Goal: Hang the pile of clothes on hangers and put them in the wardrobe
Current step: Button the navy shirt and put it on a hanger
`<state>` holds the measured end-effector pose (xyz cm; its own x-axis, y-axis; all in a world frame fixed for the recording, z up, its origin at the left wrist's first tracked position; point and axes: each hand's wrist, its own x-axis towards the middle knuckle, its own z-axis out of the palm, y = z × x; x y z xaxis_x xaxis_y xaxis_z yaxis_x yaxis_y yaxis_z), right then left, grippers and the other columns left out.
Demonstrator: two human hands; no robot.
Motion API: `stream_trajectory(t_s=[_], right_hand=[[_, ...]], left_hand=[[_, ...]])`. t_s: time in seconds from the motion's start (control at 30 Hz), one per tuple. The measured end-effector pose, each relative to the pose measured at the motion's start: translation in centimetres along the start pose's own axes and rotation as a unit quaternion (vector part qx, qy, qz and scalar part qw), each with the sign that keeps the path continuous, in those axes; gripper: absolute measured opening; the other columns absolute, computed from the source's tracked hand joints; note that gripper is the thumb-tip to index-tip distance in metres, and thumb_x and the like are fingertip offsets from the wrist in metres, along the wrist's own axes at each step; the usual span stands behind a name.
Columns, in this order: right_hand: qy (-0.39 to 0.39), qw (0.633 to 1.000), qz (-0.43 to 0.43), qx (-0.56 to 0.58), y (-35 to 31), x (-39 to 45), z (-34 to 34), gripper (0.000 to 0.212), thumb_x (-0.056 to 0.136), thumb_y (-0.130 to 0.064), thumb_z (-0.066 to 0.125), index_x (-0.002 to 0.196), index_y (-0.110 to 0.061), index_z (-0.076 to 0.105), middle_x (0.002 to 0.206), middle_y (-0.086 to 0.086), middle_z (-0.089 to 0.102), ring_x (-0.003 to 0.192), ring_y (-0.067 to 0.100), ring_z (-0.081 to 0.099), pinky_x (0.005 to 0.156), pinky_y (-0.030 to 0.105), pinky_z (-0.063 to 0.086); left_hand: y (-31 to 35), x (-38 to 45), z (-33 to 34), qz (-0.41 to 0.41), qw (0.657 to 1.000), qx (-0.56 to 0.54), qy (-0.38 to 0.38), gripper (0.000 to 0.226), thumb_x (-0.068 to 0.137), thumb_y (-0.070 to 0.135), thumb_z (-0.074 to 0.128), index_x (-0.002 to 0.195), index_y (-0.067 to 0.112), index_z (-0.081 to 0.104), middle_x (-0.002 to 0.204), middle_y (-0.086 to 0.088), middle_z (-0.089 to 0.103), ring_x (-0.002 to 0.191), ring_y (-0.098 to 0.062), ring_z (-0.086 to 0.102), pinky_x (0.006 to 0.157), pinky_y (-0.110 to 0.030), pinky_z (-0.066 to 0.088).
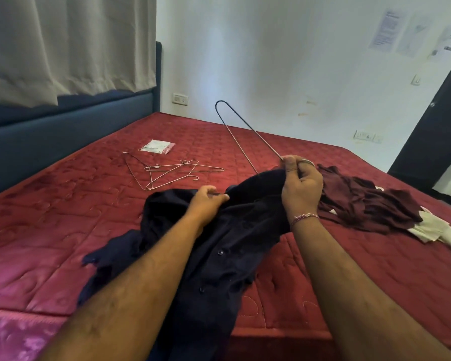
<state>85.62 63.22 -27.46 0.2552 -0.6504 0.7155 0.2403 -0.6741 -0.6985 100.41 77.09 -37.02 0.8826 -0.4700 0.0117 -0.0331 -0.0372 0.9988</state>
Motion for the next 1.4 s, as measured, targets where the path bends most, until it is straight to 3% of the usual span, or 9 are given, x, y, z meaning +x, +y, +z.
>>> stream_trajectory(t_s=[0.07, 0.2, 0.37, 0.53, 0.67, 0.77, 0.93, 1.23, 1.4], right_hand=[[-0.036, 0.998, 0.014, 0.045, -0.1, 0.0, -0.1, 0.018, 0.102, -0.027, 0.064, 0.086, -0.026, 0.073, 0.09, -0.001, 0.076, 0.087, 0.013, 0.074, 0.083, 0.034, 0.059], [-0.113, 0.993, -0.026, 0.001, 0.2, -0.9, -1.6, 0.022, 0.103, -0.02, 0.062, 0.085, -0.018, 0.074, 0.087, -0.003, 0.077, 0.086, 0.015, 0.075, 0.083, 0.034, 0.059], [-0.152, 0.978, -0.061, -0.125, 2.6, -1.5, -3.1, 0.024, 0.1, -0.029, 0.064, 0.09, -0.013, 0.078, 0.096, -0.004, 0.078, 0.093, 0.016, 0.073, 0.084, 0.022, 0.053], [-0.168, 0.978, 0.0, -0.12, 3.2, -2.1, -3.0, 0.018, 0.099, -0.019, 0.068, 0.092, -0.008, 0.08, 0.108, 0.001, 0.078, 0.105, 0.008, 0.069, 0.089, 0.001, 0.04], [-0.152, 0.972, 0.049, -0.171, 3.4, -2.7, -2.5, 0.022, 0.1, -0.029, 0.066, 0.09, -0.016, 0.08, 0.099, -0.004, 0.078, 0.094, 0.018, 0.071, 0.076, 0.02, 0.043], [-0.137, 0.954, 0.096, -0.25, 3.5, -3.4, -1.7, 0.025, 0.1, -0.04, 0.062, 0.101, -0.02, 0.078, 0.103, 0.006, 0.078, 0.099, 0.034, 0.07, 0.075, 0.033, 0.045], [-0.103, 0.908, 0.158, -0.374, 1.3, -4.4, 0.6, 0.029, 0.102, -0.046, 0.054, 0.113, -0.025, 0.072, 0.113, 0.016, 0.072, 0.107, 0.042, 0.065, 0.083, 0.04, 0.049], [-0.141, 0.937, -0.067, -0.312, -3.2, -4.6, 4.4, 0.028, 0.097, -0.044, 0.06, 0.095, -0.022, 0.077, 0.096, 0.0, 0.078, 0.091, 0.031, 0.071, 0.079, 0.038, 0.052], [-0.292, 0.923, -0.094, -0.231, -4.6, -4.7, 7.4, 0.02, 0.09, -0.038, 0.06, 0.1, -0.028, 0.075, 0.1, -0.003, 0.078, 0.096, 0.028, 0.072, 0.083, 0.043, 0.056]], left_hand=[[-0.7, 0.4, 1.4, -0.008, 0.994, 0.102, 0.043, 0.039, 0.082, 0.035, 0.083, 0.113, 0.018, 0.068, 0.107, -0.002, 0.07, 0.1, -0.022, 0.067, 0.094, -0.036, 0.054], [-0.9, 1.0, 1.5, 0.009, 0.97, 0.223, 0.093, 0.022, 0.087, 0.02, 0.072, 0.067, 0.016, 0.065, 0.084, -0.008, 0.074, 0.087, -0.029, 0.071, 0.078, -0.033, 0.052], [3.0, 0.3, -0.5, 0.044, 0.994, -0.055, 0.079, 0.009, 0.097, 0.014, 0.068, 0.088, 0.013, 0.071, 0.078, -0.003, 0.068, 0.07, -0.018, 0.061, 0.062, -0.028, 0.052], [9.3, -2.8, -4.4, 0.066, 0.983, -0.172, -0.017, 0.007, 0.096, 0.009, 0.069, 0.089, 0.01, 0.069, 0.071, -0.005, 0.069, 0.057, -0.016, 0.064, 0.054, -0.024, 0.054], [11.2, -4.0, -6.9, 0.018, 0.983, -0.154, -0.1, 0.013, 0.091, 0.003, 0.063, 0.088, 0.007, 0.075, 0.08, -0.012, 0.07, 0.067, -0.023, 0.068, 0.058, -0.028, 0.058], [11.5, -4.1, -6.9, 0.087, 0.996, 0.005, -0.009, 0.024, 0.086, -0.001, 0.06, 0.081, 0.014, 0.078, 0.076, 0.0, 0.073, 0.07, -0.016, 0.068, 0.062, -0.025, 0.056], [11.2, -5.3, -6.2, 0.3, 0.882, 0.331, 0.146, 0.015, 0.085, 0.01, 0.067, 0.091, 0.018, 0.077, 0.083, 0.005, 0.072, 0.078, -0.012, 0.062, 0.077, -0.024, 0.048], [10.2, -7.9, -6.1, 0.36, 0.884, 0.259, 0.146, 0.011, 0.083, 0.018, 0.07, 0.093, 0.02, 0.073, 0.086, 0.012, 0.069, 0.079, -0.004, 0.063, 0.075, -0.02, 0.051], [8.1, -7.5, -5.8, 0.367, 0.889, 0.238, 0.132, 0.011, 0.084, 0.017, 0.07, 0.094, 0.02, 0.075, 0.096, 0.007, 0.07, 0.09, -0.008, 0.064, 0.085, -0.02, 0.048]])
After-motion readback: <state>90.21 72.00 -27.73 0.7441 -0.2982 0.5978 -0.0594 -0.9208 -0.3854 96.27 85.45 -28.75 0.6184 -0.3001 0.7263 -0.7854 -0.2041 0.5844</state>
